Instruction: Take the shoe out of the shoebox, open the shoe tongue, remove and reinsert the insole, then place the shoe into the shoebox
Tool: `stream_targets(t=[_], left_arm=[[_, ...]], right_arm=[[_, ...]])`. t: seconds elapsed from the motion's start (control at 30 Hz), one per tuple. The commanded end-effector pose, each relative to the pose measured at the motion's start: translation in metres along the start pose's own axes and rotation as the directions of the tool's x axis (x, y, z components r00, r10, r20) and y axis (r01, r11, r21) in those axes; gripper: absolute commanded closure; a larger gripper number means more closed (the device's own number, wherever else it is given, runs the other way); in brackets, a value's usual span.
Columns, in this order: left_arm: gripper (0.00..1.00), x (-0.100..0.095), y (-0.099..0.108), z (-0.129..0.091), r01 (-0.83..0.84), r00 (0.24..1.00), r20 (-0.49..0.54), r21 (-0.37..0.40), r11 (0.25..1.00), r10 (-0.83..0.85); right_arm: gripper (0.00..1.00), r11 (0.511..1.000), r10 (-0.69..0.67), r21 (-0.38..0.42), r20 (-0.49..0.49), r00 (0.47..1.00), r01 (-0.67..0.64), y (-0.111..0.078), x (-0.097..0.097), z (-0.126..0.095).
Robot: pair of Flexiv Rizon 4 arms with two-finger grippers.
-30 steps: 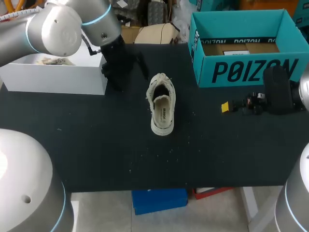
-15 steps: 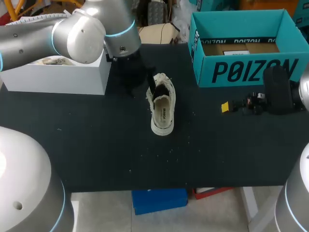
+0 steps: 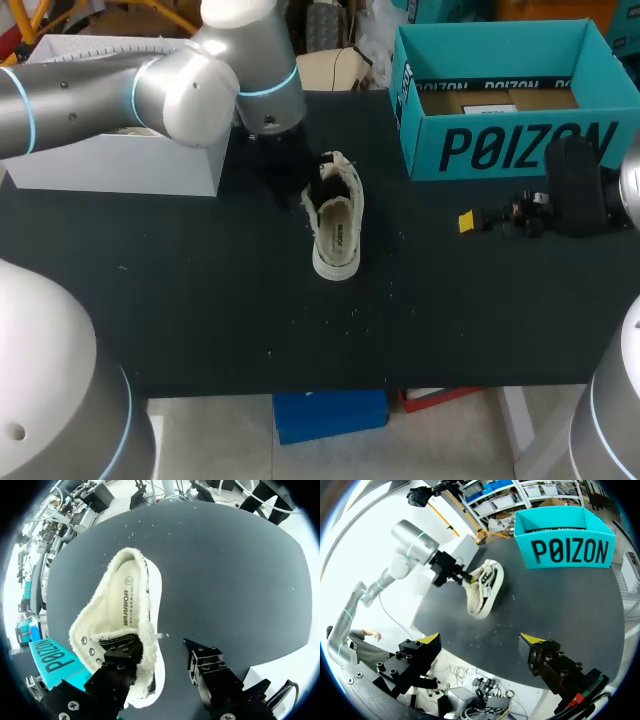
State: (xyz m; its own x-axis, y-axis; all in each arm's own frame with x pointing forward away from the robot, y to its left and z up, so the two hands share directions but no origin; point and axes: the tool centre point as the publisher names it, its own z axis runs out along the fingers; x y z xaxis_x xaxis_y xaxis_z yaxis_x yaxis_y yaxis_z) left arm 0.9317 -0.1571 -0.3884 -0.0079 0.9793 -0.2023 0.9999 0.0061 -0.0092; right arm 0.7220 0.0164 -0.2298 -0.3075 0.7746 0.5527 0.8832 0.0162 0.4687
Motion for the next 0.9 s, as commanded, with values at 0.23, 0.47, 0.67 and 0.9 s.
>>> stream_targets(t=[0.23, 0.47, 0.67, 0.9], left_arm=[[0.57, -0.011, 0.012, 0.028, -0.017, 1.0, -0.012, -0.011, 1.0, 0.017], [1.0, -0.014, 0.016, 0.033, -0.033, 0.999, -0.031, -0.038, 0.999, 0.032], [1.0, -0.019, 0.013, 0.016, -0.037, 0.999, -0.03, -0.039, 0.999, 0.036], [1.0, -0.022, 0.011, -0.045, 0.028, 1.0, -0.002, -0.086, 0.996, -0.028]], right_arm=[[0.0, 1.0, 0.0, -0.002, 0.001, 1.0, 0.0, -0.001, 0.0, 0.001], [0.0, 1.0, 0.0, -0.002, 0.001, 1.0, 0.0, -0.001, 0.0, 0.001], [0.0, 1.0, 0.0, -0.002, 0.001, 1.0, 0.0, -0.001, 0.0, 0.001], [0.0, 1.0, 0.0, -0.002, 0.001, 1.0, 0.0, -0.001, 0.0, 0.001]])
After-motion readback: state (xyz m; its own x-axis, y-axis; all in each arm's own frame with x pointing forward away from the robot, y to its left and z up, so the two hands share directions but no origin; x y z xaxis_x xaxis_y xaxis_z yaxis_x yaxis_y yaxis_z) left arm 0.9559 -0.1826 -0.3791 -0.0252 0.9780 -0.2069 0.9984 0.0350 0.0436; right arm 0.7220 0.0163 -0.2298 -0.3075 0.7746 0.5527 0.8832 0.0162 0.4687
